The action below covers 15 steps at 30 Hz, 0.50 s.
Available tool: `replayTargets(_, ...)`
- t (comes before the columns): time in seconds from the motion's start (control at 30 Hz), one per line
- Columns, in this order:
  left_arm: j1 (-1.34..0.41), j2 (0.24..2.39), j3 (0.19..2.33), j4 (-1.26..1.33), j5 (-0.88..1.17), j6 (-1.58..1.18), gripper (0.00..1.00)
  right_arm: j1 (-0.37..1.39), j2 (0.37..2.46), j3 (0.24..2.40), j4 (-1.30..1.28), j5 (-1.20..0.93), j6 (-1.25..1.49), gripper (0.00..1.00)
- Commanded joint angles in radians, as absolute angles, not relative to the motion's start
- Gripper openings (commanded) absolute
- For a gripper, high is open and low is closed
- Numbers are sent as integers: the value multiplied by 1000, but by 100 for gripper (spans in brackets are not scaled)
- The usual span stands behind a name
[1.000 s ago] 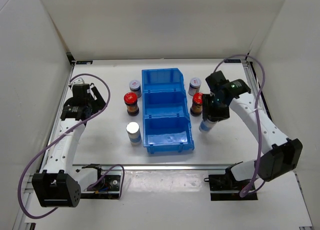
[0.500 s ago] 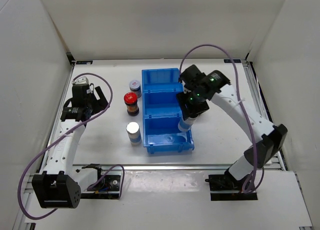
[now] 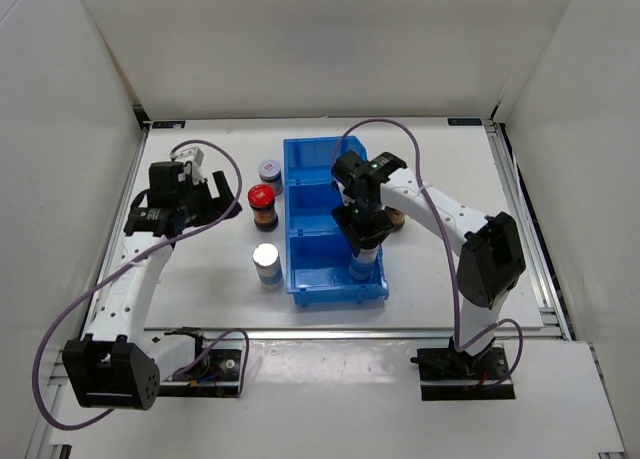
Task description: Organize the condiment bottles
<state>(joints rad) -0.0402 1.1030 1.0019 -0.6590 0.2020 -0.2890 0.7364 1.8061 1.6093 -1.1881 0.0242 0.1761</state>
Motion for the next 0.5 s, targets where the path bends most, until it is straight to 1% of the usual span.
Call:
replayTargets(0.0,-87,1121,1066,-683,275,-212,100,753,1798,1594,-1164,12,163,25)
replayTargets(0.03,-107,1111,1066,-683,262,-197,100,753,1798,1594,-1164,12,153,33)
replayTargets(0.1,-127,1073,1054,-683,223,-186,100,753,1781,1594,-1164,12,153,57)
replayTargets(0.13,-127,1059,1054,-683,212,-186,100,753,1772,1594,-1175,12,153,66)
replayTargets(0.17,-127,1045,1045,-683,212,-186,100,753,1754,1594,-1184,12,153,78)
replayTargets(0.2,-141,1017,1045,-683,224,-169,100,753,1744,1636,-1210,23,163,100)
replayTargets(0.33,-193,953,1034,-725,224,-91,100,753,1703,1779,-1281,86,181,100)
replayTargets(0.47,-227,940,1011,-778,258,-68,100,753,1680,1836,-1313,95,192,100)
